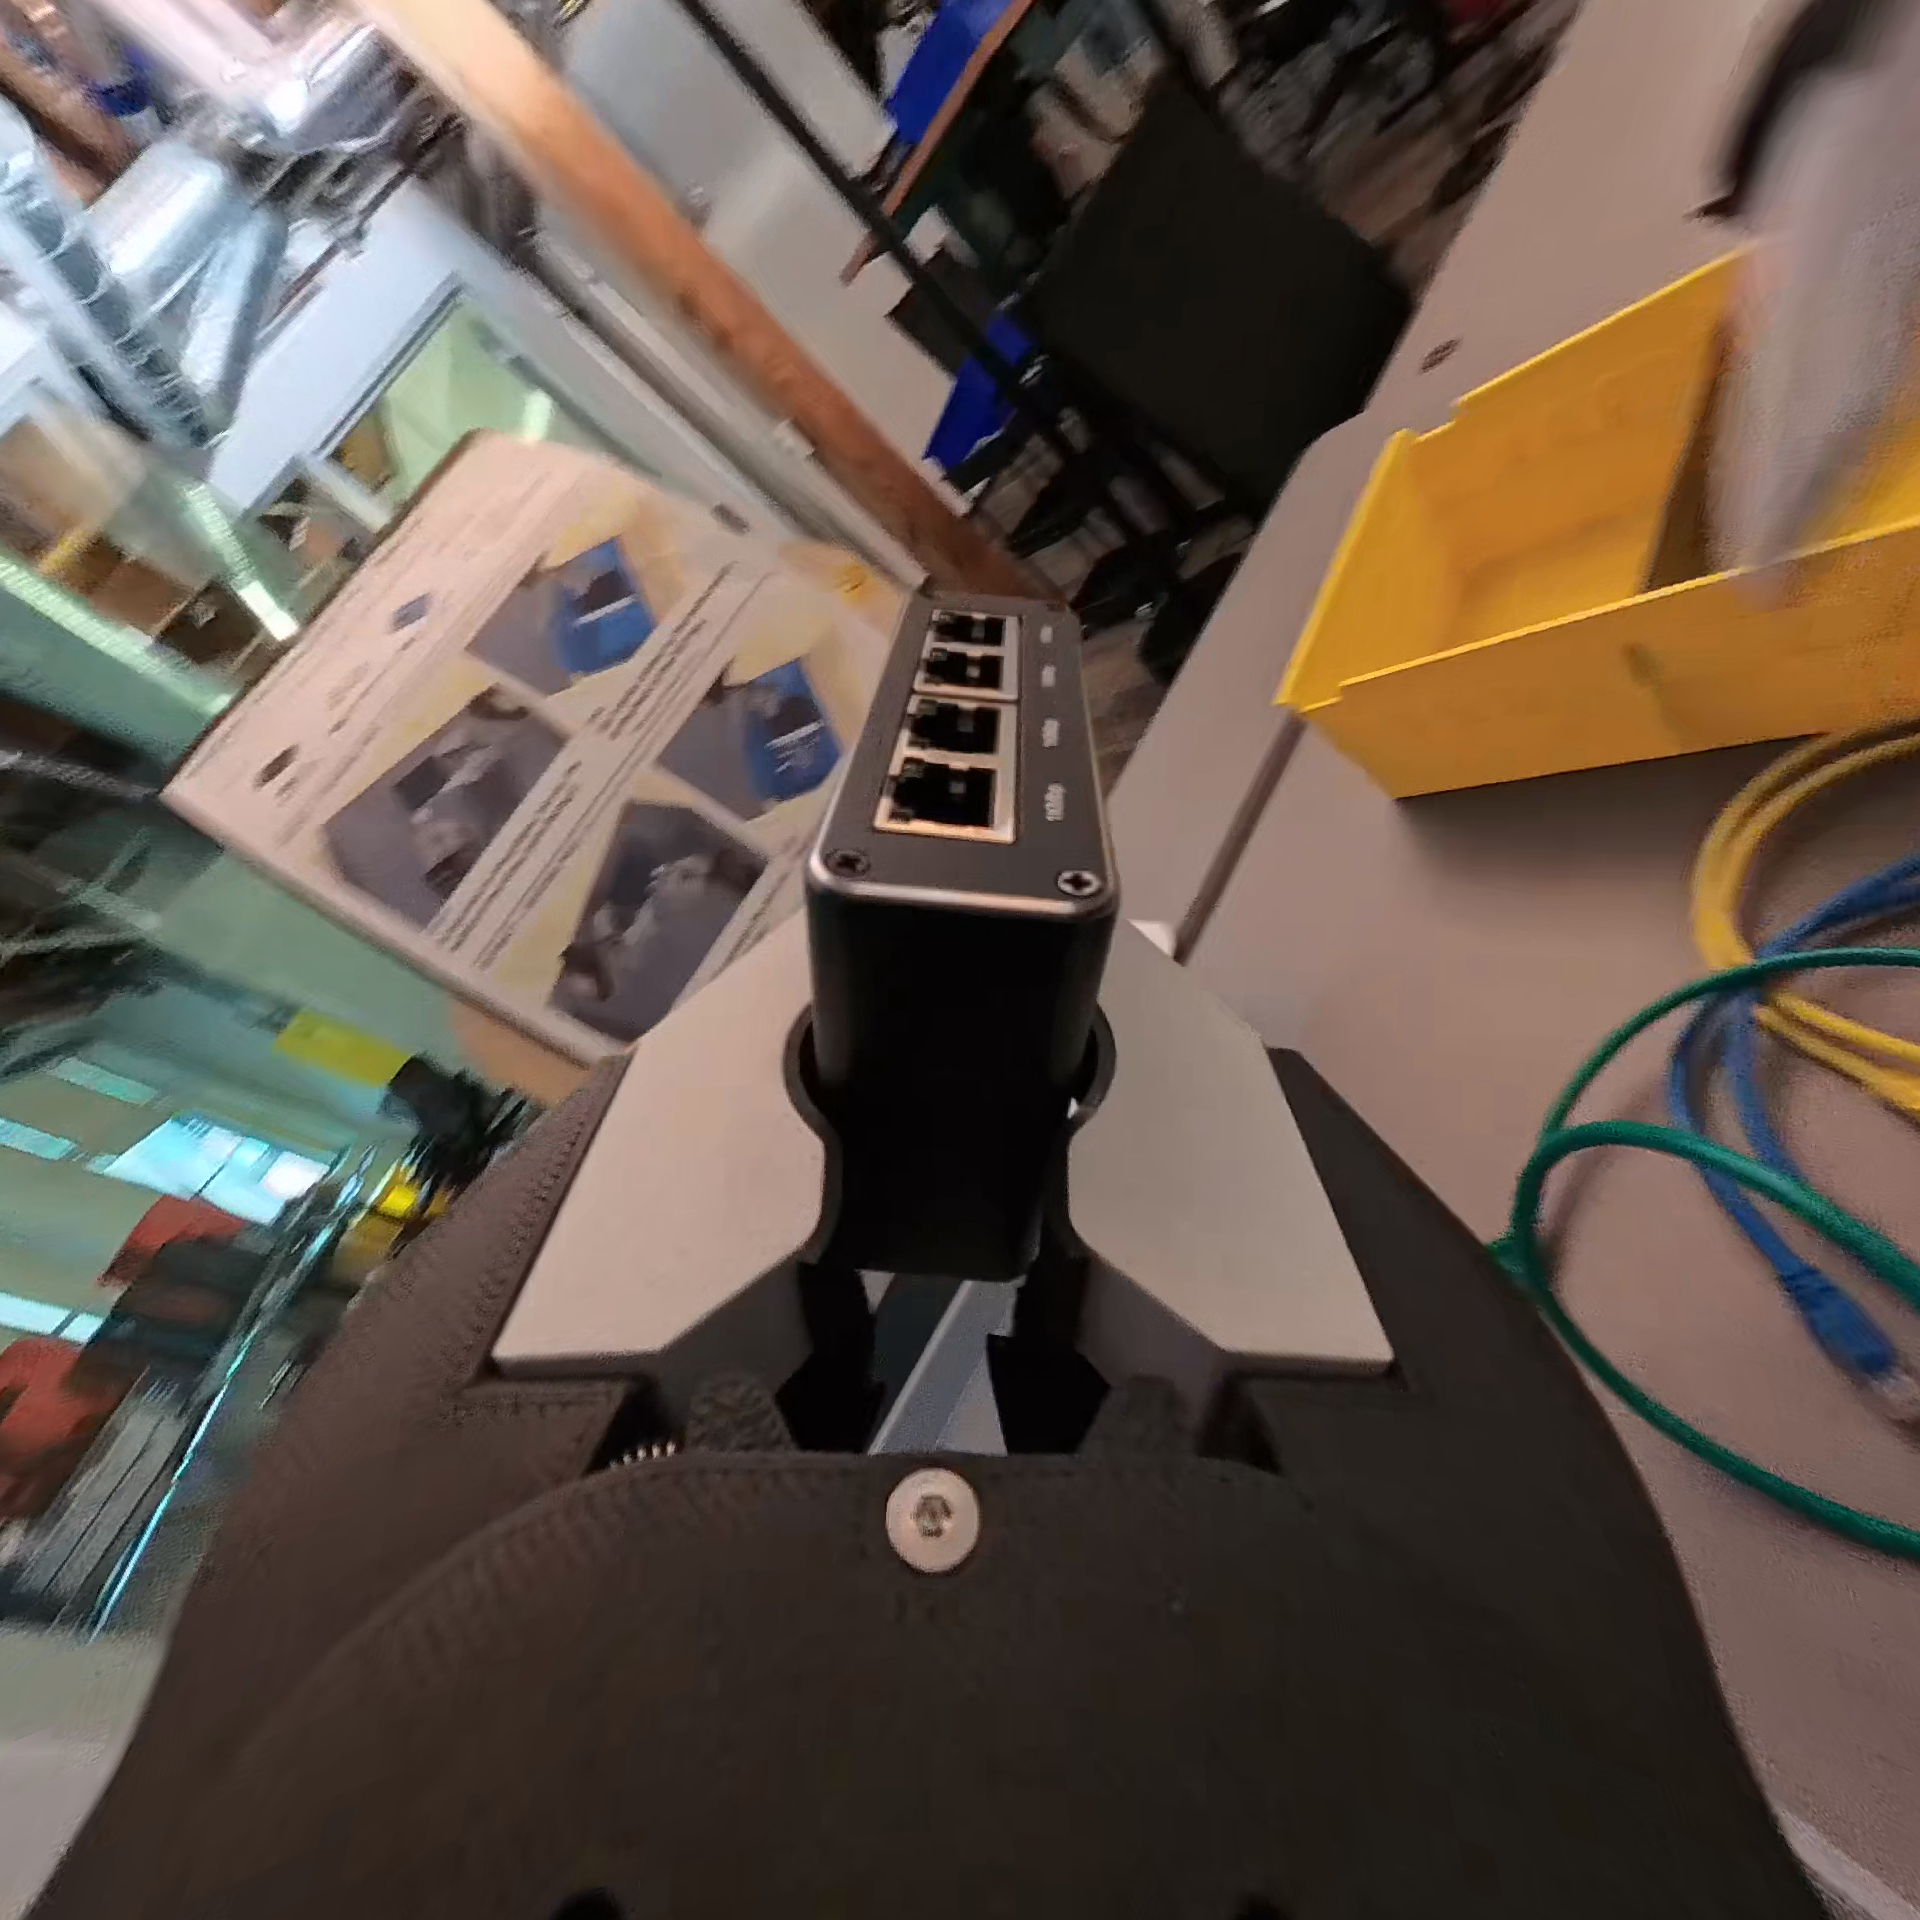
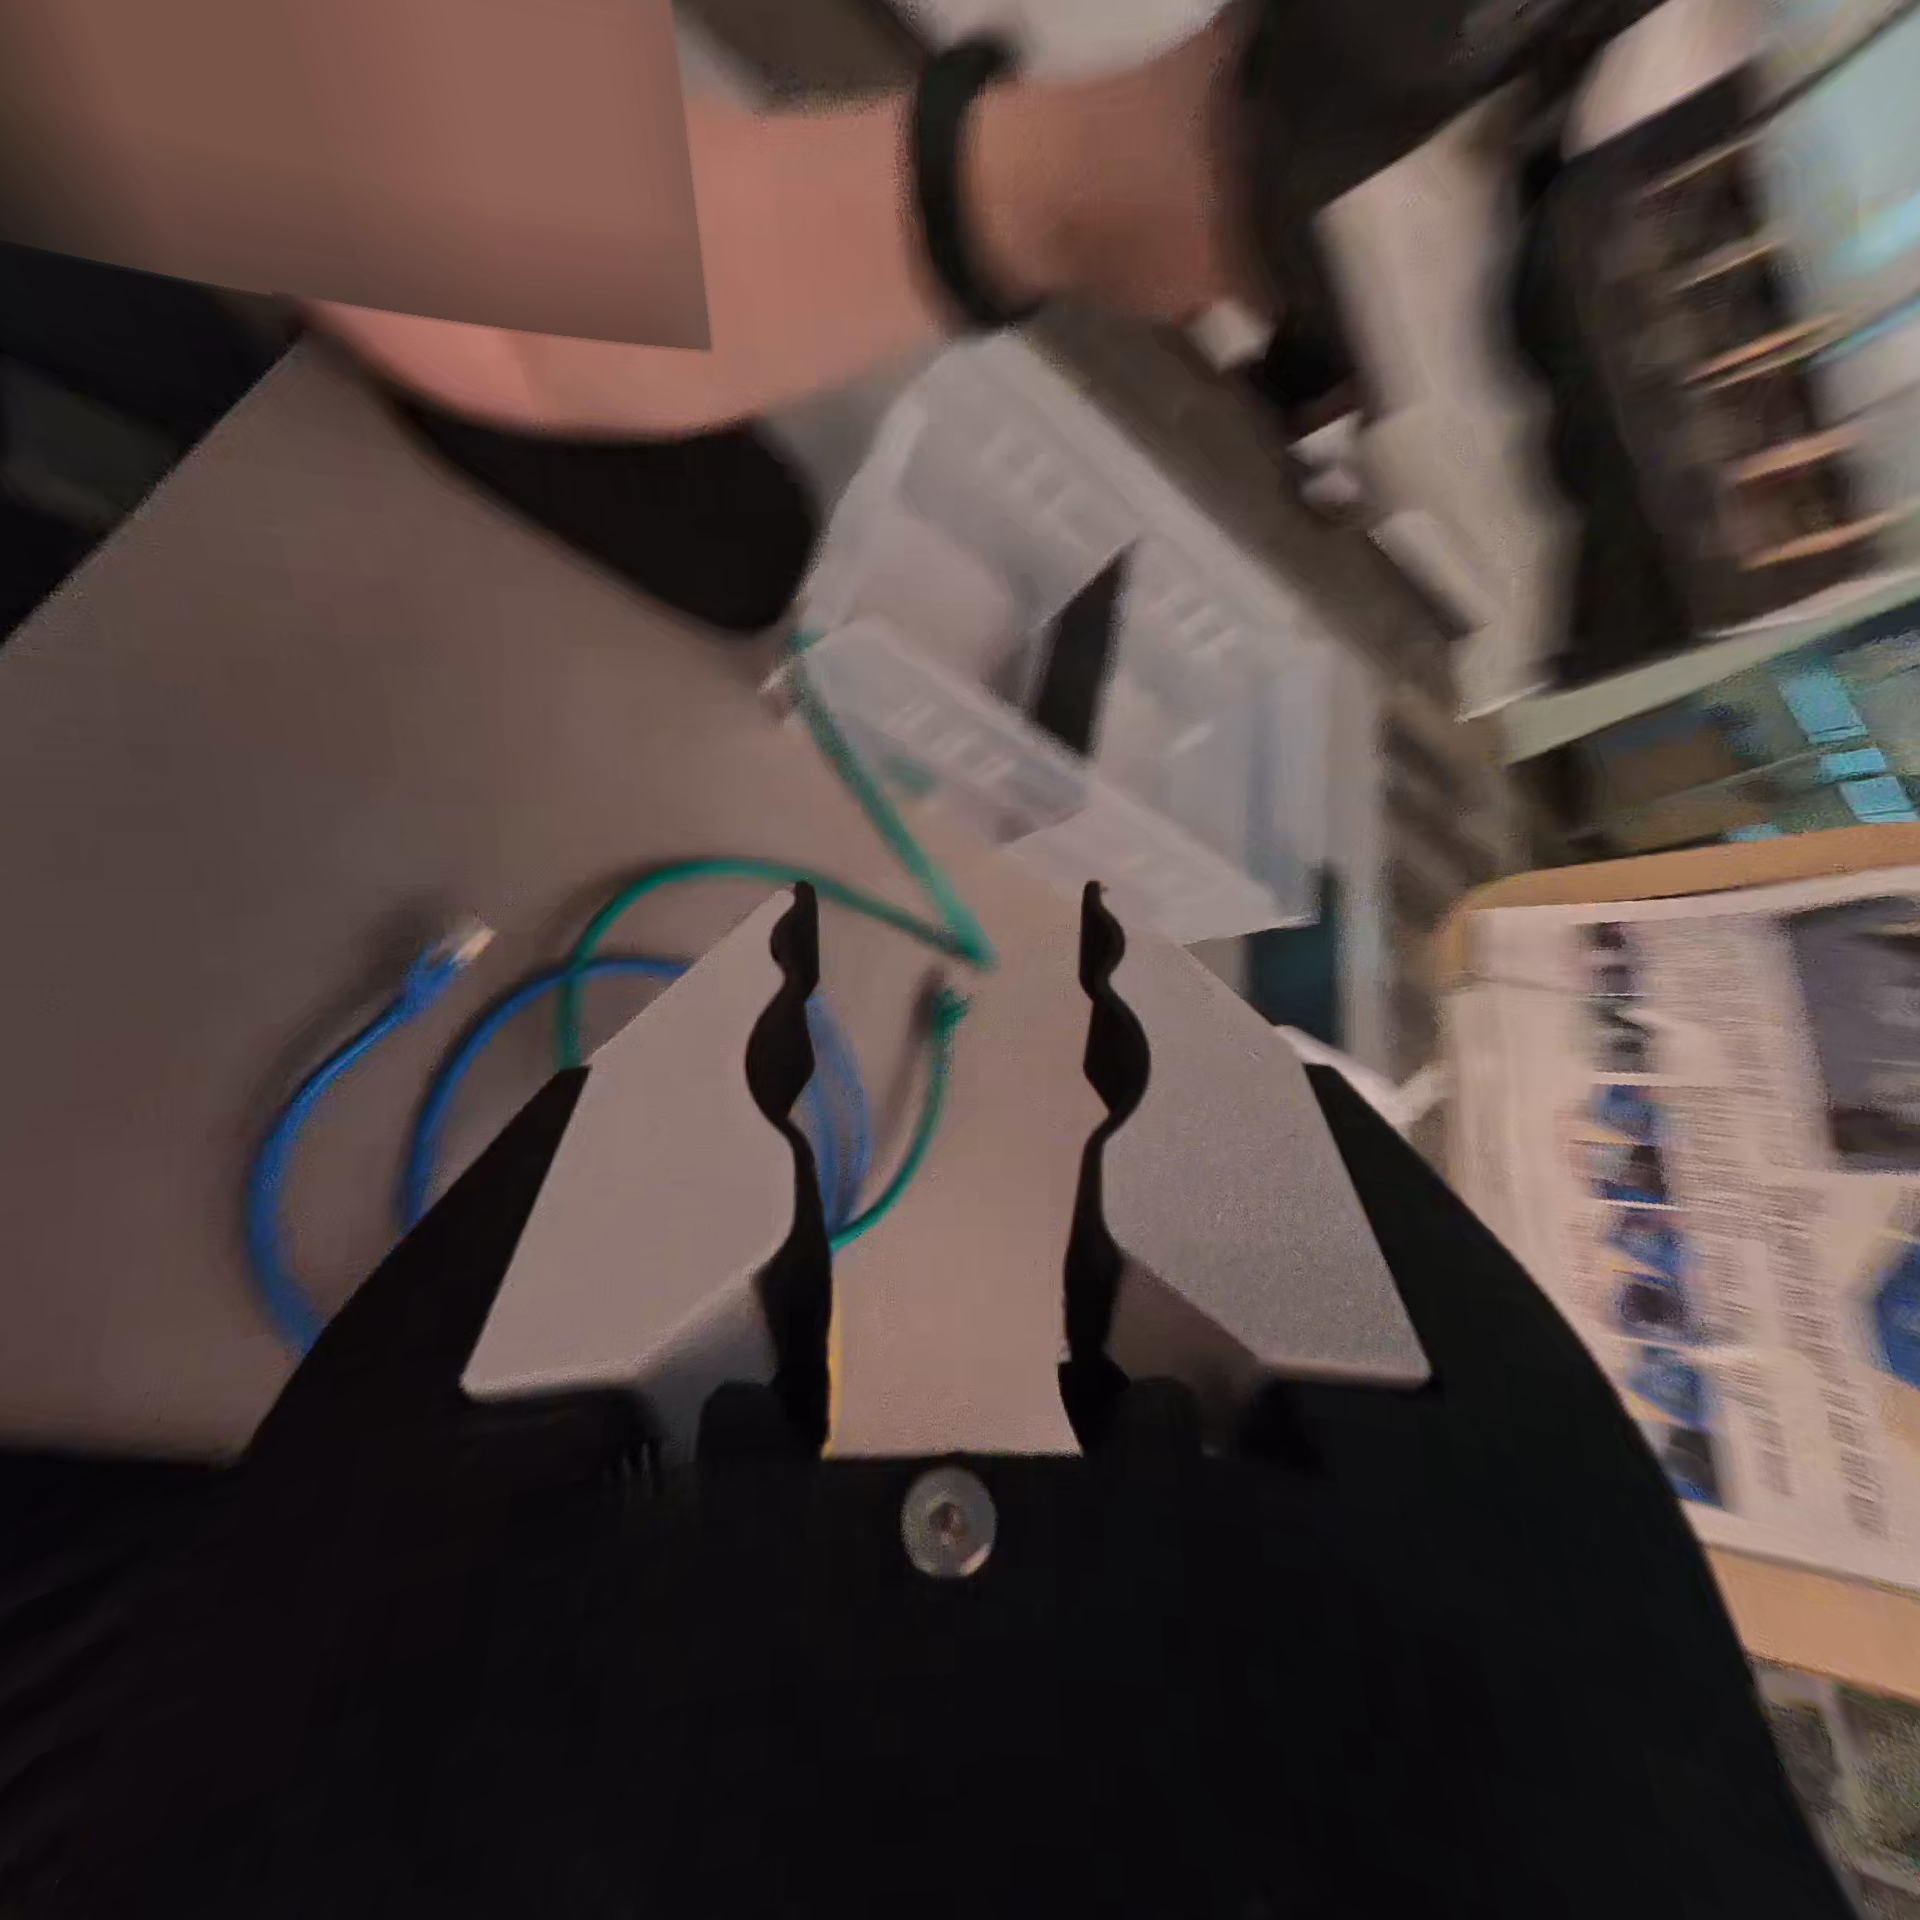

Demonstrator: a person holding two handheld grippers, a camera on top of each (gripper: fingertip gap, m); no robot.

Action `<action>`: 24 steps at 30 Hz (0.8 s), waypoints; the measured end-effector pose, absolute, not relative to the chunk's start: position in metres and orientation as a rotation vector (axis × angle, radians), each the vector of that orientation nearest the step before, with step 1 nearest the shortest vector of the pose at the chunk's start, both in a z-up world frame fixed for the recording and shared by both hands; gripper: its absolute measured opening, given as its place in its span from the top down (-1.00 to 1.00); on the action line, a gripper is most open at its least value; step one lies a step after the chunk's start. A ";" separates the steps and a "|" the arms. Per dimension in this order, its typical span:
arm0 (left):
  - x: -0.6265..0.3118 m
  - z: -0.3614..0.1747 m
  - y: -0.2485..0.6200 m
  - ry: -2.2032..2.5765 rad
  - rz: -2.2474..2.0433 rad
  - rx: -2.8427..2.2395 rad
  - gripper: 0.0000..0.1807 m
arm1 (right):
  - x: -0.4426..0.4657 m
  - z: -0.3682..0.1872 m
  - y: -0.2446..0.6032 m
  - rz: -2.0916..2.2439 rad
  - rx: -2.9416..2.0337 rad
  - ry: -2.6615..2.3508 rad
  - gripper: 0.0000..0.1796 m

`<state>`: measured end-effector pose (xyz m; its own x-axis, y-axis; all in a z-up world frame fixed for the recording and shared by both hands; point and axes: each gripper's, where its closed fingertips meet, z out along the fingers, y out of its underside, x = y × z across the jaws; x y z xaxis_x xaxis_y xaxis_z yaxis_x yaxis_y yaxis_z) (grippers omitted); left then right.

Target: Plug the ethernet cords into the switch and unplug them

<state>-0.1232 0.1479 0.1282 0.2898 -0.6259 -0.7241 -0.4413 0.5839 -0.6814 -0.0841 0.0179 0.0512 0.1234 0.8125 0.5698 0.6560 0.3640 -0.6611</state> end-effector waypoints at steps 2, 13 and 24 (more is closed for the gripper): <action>-0.109 0.119 0.131 1.419 -0.242 -0.972 0.62 | -0.073 0.101 0.035 0.149 -1.227 -1.343 0.45; -0.073 0.091 0.058 1.690 -0.525 -0.807 0.62 | -0.095 0.120 0.037 0.333 -1.104 -1.230 0.50; -0.083 0.108 0.099 1.483 -0.475 -0.957 0.27 | 0.021 0.134 0.082 -0.074 -1.344 -0.945 0.64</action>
<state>-0.0835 0.0988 0.1080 0.0896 -0.7841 -0.6141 -0.2817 0.5714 -0.7708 0.0214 0.0823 0.1337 0.6433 0.4594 0.6125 0.5488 0.2811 -0.7873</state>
